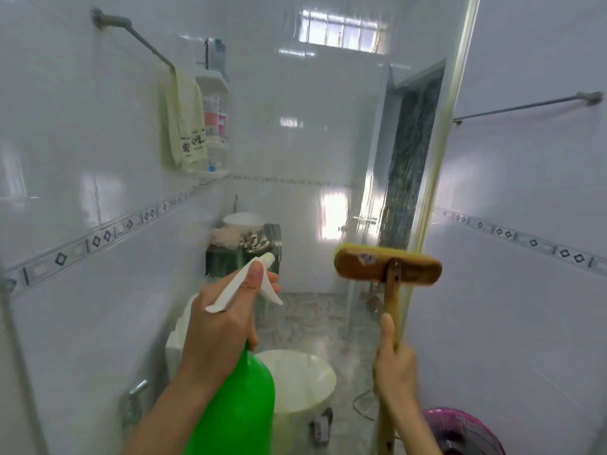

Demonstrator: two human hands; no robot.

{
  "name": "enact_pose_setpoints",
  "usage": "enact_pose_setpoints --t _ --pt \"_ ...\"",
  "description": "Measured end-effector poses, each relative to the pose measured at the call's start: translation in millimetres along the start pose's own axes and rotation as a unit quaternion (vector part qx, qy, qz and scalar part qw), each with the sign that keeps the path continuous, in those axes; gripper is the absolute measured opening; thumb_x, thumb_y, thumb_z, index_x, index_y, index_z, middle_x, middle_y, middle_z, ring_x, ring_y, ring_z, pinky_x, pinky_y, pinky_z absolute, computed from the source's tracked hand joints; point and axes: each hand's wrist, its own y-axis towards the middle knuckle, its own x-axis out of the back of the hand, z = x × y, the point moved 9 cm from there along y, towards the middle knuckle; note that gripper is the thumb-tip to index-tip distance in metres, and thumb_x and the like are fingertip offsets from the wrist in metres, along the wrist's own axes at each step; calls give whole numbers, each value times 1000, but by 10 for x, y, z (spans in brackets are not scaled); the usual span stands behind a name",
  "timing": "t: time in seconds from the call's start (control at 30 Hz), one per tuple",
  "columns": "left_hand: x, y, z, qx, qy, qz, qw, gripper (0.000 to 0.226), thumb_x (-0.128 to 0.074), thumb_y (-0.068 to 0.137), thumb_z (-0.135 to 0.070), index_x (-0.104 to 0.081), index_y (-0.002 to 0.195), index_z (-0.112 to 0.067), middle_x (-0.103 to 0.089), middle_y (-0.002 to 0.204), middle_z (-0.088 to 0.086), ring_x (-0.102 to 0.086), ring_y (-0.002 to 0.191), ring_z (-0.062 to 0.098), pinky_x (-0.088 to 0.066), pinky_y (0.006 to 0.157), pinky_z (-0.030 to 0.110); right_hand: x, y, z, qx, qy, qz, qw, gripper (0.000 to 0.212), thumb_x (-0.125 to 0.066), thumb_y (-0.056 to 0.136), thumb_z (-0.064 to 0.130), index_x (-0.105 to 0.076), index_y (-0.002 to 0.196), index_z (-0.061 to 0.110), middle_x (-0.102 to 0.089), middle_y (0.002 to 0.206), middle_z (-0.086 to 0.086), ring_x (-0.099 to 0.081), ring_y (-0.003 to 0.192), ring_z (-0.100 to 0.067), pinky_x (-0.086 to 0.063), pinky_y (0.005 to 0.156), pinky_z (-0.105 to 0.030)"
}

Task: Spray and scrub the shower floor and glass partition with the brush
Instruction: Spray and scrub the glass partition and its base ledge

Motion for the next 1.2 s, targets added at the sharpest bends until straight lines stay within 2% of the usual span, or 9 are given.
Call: enact_pose_setpoints --t 0.2,0.37,0.43,0.63,0.7,0.87,1.0,1.07,1.2 --pt "69 -3 -84 5 -9 -13 1000 46 -47 95 -51 -79 92 -18 -80 86 -7 -49 36 19 -49 49 30 288 816 1204 86 59 -33 994 59 -31 89 68 -35 57 18 -34 49 1 -34 39 -12 -31 39 -21" --pt "217 -10 -59 5 -15 -21 1000 51 -48 91 -62 -80 90 -22 -76 77 15 -50 38 23 -47 48 35 -157 80 175 60 53 10 997 71 -32 83 74 -53 56 12 -33 42 6 -33 40 -13 -25 41 -25" --pt "290 -19 -39 8 -17 -27 999 50 -49 90 -62 -80 87 -23 -76 76 16 -50 38 21 -48 49 31 -280 -151 105 68 27 38 997 66 -31 81 76 -41 49 19 -30 40 7 -30 40 -12 -21 43 -26" --pt "503 -55 -13 5 5 -46 999 50 -46 90 -61 -80 82 -25 -75 77 21 -52 36 18 -49 48 25 -339 358 1559 155 32 45 986 58 -35 93 59 -38 53 17 -38 46 2 -36 39 -9 -30 41 -22" --pt "593 -97 -17 0 11 -57 998 52 -47 91 -61 -80 85 -21 -75 78 21 -53 36 15 -49 50 22 -464 289 1433 158 31 53 986 57 -34 92 60 -37 53 18 -38 47 2 -36 40 -11 -30 43 -25" --pt "916 -208 99 5 25 -80 996 51 -47 94 -60 -79 78 -24 -71 77 28 -50 35 20 -45 45 24 -867 -484 36 76 -45 97 991 59 -33 79 71 -43 52 20 -43 41 6 -41 38 -10 -30 42 -29" --pt "1047 -243 235 24 26 -97 995 53 -50 96 -60 -75 75 -18 -72 71 14 -48 34 20 -39 39 23 -1187 -406 664 161 -97 131 973 52 -33 89 64 -50 64 21 -52 54 5 -50 46 -8 -32 43 -21" --pt "1100 -259 277 28 36 -113 993 58 -50 98 -56 -69 70 -9 -67 65 19 -47 35 18 -39 39 22 -1288 -326 1053 209 -71 132 966 48 -38 93 58 -46 61 22 -48 52 7 -46 43 -5 -29 42 -15" --pt "1340 -289 299 17 28 -134 990 59 -50 97 -62 -71 67 -16 -66 66 24 -49 37 19 -40 39 22 -1290 -464 463 168 -91 125 974 52 -31 84 68 -47 63 23 -48 52 7 -45 44 -5 -34 43 -24"
